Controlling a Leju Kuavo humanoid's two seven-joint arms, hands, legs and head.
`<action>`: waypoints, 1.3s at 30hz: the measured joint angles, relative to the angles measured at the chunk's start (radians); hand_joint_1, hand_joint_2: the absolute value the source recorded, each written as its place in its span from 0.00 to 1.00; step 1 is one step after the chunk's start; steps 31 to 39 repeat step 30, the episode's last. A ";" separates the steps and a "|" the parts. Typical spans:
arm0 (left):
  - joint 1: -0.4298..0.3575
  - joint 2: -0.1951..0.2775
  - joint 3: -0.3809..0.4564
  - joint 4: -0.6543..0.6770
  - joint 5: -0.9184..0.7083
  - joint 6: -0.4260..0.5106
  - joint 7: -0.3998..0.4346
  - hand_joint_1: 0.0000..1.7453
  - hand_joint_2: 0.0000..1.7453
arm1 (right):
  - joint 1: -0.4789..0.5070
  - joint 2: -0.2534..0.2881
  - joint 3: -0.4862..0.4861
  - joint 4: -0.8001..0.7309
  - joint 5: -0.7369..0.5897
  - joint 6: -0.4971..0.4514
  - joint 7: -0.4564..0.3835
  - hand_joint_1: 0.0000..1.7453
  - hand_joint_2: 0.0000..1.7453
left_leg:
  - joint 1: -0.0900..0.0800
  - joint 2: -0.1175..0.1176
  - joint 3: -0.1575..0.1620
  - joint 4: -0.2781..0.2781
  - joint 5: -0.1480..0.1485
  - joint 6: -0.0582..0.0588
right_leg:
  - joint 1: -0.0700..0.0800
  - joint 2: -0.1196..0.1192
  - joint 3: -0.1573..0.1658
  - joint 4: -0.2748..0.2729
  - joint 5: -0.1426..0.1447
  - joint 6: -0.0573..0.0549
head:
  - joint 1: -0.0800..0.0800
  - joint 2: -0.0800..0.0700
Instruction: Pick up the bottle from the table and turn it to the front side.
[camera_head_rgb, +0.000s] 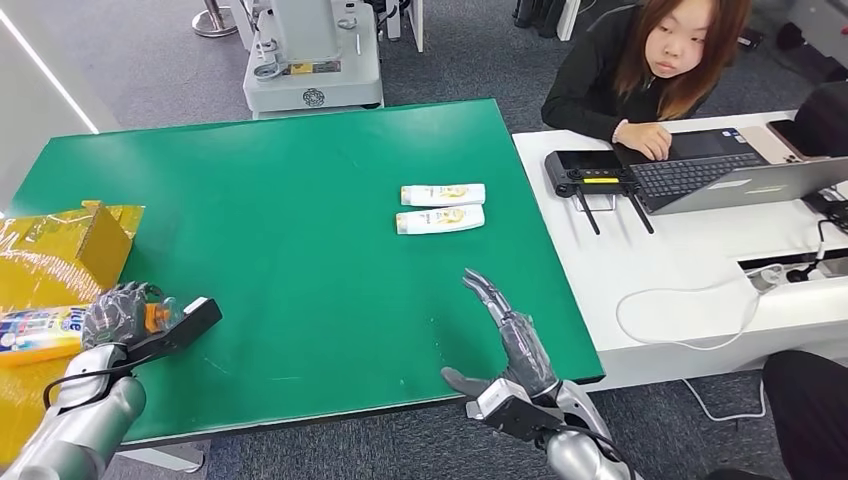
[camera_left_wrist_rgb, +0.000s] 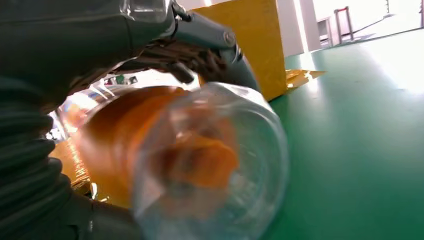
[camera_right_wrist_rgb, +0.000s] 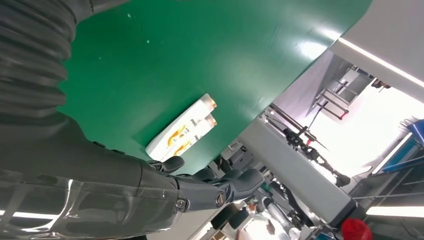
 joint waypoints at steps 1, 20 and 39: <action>0.000 -0.002 0.003 0.000 0.000 0.001 -0.004 0.00 1.00 | 0.002 -0.002 0.001 -0.002 0.000 0.000 0.004 0.00 1.00 | 0.000 0.000 0.000 0.000 0.000 0.000 | 0.000 0.000 0.000 0.000 0.000 0.000 | 0.000 0.000; 0.064 -0.140 0.038 -0.017 0.175 0.137 -0.432 0.00 1.00 | -0.039 -0.021 0.027 0.013 -0.117 -0.032 -0.031 0.00 1.00 | -0.001 -0.002 0.000 0.000 0.001 0.001 | -0.001 -0.003 0.001 0.000 0.000 0.000 | 0.000 0.000; 0.263 -0.270 -0.102 -0.394 0.673 0.090 -0.567 0.00 1.00 | -0.034 0.001 0.029 -0.013 -0.219 -0.107 -0.091 0.00 1.00 | -0.002 -0.004 0.000 0.000 -0.001 0.001 | -0.002 -0.003 0.001 -0.001 -0.001 0.002 | 0.000 0.000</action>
